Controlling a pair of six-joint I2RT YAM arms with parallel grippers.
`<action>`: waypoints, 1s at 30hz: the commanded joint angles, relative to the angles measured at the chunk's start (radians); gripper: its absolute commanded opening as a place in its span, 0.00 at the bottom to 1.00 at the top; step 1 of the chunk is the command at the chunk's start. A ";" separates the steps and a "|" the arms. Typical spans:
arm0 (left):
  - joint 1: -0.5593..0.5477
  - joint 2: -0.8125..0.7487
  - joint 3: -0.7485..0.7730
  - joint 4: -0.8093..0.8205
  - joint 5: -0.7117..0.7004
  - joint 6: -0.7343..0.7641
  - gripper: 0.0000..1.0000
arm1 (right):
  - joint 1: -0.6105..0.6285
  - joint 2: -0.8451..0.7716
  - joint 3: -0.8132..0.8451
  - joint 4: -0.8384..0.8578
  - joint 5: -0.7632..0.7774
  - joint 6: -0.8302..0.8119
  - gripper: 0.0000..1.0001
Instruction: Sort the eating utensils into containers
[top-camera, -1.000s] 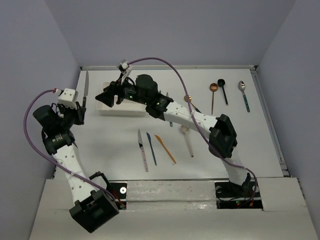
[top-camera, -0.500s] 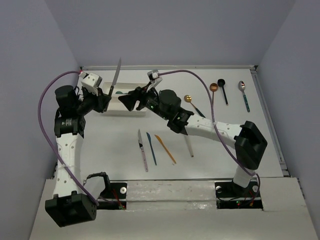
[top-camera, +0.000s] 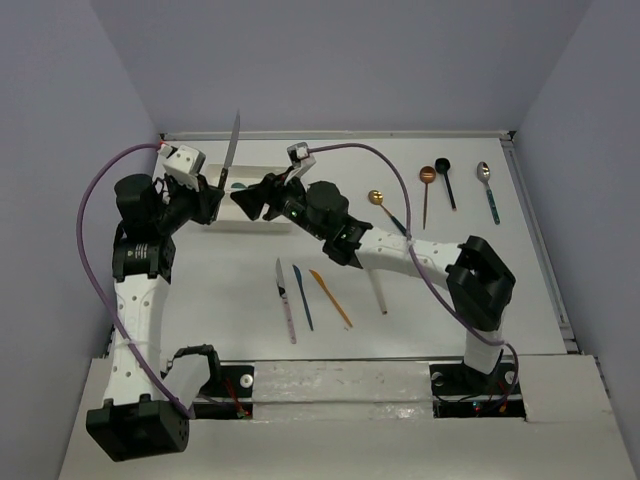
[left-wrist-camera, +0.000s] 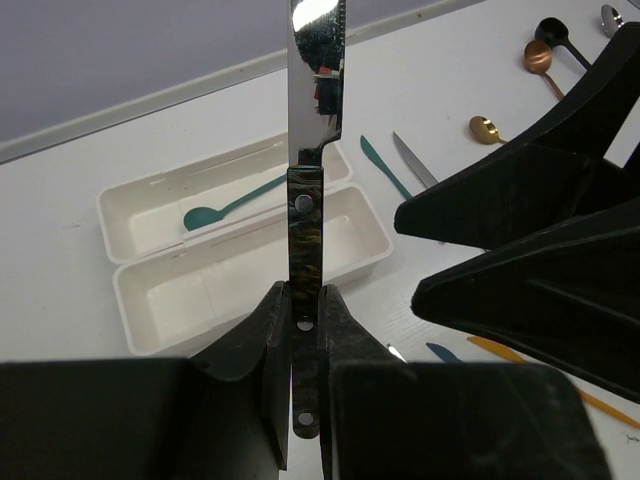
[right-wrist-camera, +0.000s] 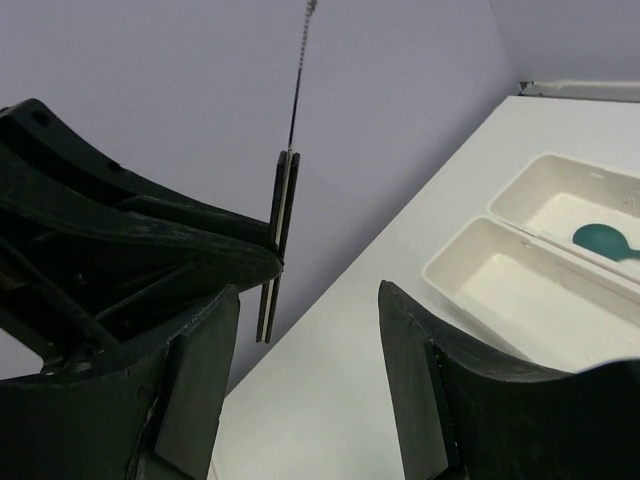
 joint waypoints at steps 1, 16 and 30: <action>-0.006 -0.028 -0.023 0.073 0.006 -0.027 0.00 | 0.004 0.049 0.107 0.049 -0.035 0.020 0.63; -0.006 -0.063 -0.061 0.084 0.039 -0.013 0.00 | 0.004 0.159 0.233 0.057 -0.080 0.041 0.55; -0.006 -0.075 -0.083 0.101 0.079 -0.016 0.00 | -0.024 0.188 0.274 0.044 -0.112 0.079 0.22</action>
